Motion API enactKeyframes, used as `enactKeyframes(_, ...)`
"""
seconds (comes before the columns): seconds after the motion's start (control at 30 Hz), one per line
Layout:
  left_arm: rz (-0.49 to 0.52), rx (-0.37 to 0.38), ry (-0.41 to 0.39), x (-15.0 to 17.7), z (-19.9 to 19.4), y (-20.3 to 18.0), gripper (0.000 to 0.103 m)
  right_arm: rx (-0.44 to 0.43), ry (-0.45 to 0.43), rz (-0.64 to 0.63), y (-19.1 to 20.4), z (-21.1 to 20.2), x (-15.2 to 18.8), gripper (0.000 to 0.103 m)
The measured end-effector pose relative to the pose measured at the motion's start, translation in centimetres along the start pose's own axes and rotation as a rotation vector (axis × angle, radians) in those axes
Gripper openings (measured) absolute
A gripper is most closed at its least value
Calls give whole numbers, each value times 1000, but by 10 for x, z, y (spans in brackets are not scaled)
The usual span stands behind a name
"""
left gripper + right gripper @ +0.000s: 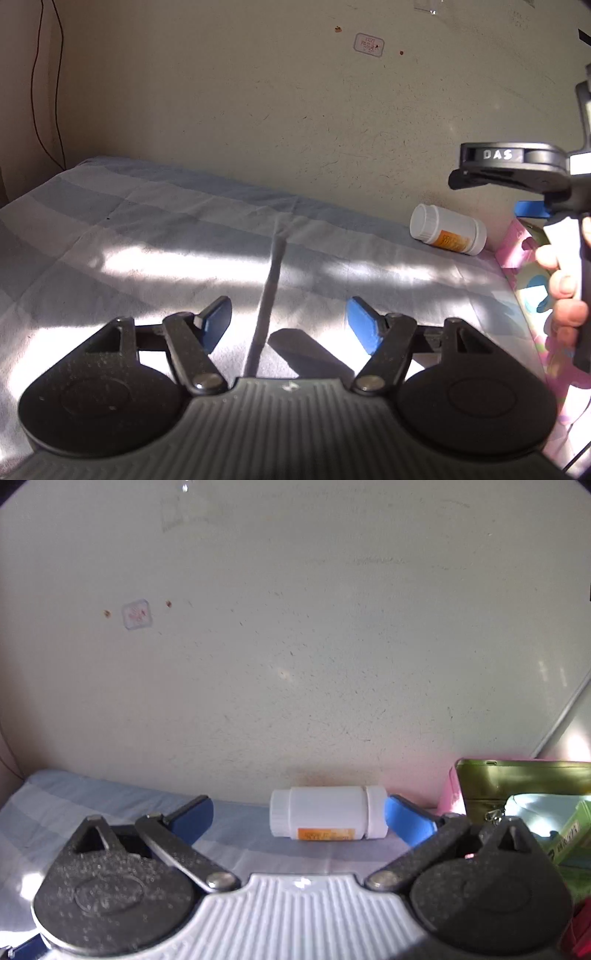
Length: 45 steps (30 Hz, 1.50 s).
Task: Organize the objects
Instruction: 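Withdraw both open grippers from the tin toward the white pill bottle, then close the right gripper around the white pill bottle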
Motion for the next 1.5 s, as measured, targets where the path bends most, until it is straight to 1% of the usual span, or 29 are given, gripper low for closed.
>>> enactKeyframes(0.07, -22, 7, 2, -2, 1, 3, 71, 81, -5, -82, 1, 26, 5, 103)
enactKeyframes(0.1, -37, 7, 4, -3, 2, 5, 71, 104, 1, -82, -2, 35, 6, 103)
enactKeyframes(0.13, -55, 9, 11, -4, 4, 7, 71, 105, 15, -54, -7, 43, 6, 103)
enactKeyframes(0.17, -77, 13, 21, -4, 6, 10, 71, 92, 41, 7, -15, 51, 8, 103)
enactKeyframes(0.27, -133, 27, 63, -1, 12, 14, 71, 76, 115, 125, -27, 68, 17, 103)
enactKeyframes(0.33, -148, 34, 78, 2, 13, 14, 71, 94, 132, 133, -30, 75, 24, 103)
enactKeyframes(0.4, -147, 36, 76, 3, 13, 14, 71, 88, 106, 124, -31, 77, 27, 103)
enactKeyframes(0.47, -143, 34, 69, 3, 12, 13, 72, 86, 98, 126, -31, 78, 28, 103)
enactKeyframes(0.63, -146, 37, 77, 4, 13, 17, 72, -25, 167, 266, -33, 86, 34, 102)
enactKeyframes(0.67, -160, 30, 70, 2, 12, 22, 72, -60, 199, 283, -29, 84, 39, 99)
enactKeyframes(0.7, -179, 22, 61, -1, 11, 28, 72, -94, 221, 278, -21, 79, 43, 96)
enactKeyframes(0.73, -202, 13, 50, -4, 9, 35, 72, -149, 241, 258, -9, 70, 48, 93)
enactKeyframes(0.77, -229, -5, 34, -8, 8, 45, 72, -207, 257, 232, 3, 58, 52, 89)
enactKeyframes(0.8, -252, -29, 17, -12, 6, 54, 72, -264, 269, 199, 17, 43, 57, 86)
enactKeyframes(0.87, -300, -76, -11, -18, 3, 73, 72, -357, 269, 130, 38, 8, 68, 88)
enactKeyframes(0.9, -324, -93, -20, -20, 2, 81, 72, -389, 266, 108, 44, -6, 72, 90)
enactKeyframes(0.93, -349, -106, -24, -21, 2, 88, 72, -403, 257, 81, 47, -17, 75, 91)
enactKeyframes(0.97, -374, -116, -27, -22, 1, 93, 72, -399, 229, 25, 49, -28, 75, 92)
enactKeyframes(1.03, -401, -124, -27, -23, 2, 97, 72, -359, 150, -97, 51, -31, 65, 94)
enactKeyframes(1.07, -402, -123, -24, -22, 2, 97, 72, -319, 88, -168, 52, -25, 47, 96)
enactKeyframes(1.13, -384, -112, -20, -22, 3, 92, 72, -296, 28, -218, 52, -25, 31, 101)
enactKeyframes(1.17, -370, -106, -19, -22, 3, 88, 72, -301, 21, -224, 53, -20, 24, 103)
enactKeyframes(1.2, -357, -101, -18, -22, 3, 85, 72, -317, 40, -222, 55, -13, 21, 103)
enactKeyframes(1.23, -347, -96, -16, -22, 3, 83, 72, -345, 86, -214, 59, -1, 20, 103)
enactKeyframes(1.3, -340, -88, -13, -22, 3, 83, 72, -361, 154, -170, 69, 17, 30, 103)
enactKeyframes(1.37, -357, -86, -16, -23, 2, 87, 72, -400, 239, -108, 78, 35, 39, 103)
enactKeyframes(1.43, -385, -95, -25, -24, 1, 95, 72, -415, 292, -70, 89, 44, 51, 102)
enactKeyframes(1.47, -396, -100, -28, -25, 0, 99, 72, -415, 298, -83, 95, 45, 56, 101)
enactKeyframes(1.5, -404, -101, -28, -26, 1, 101, 72, -394, 257, -164, 103, 38, 59, 88)
Point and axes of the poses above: each gripper's, at about its wrist camera, not at the fingertips, and z roughly the way its jaws point, y to its left, x to its underside, the point moved 5 cm from there along z, roughly the way its jaws point, and after that the axes turned 13 degrees about -y, right-handed, at the moved point
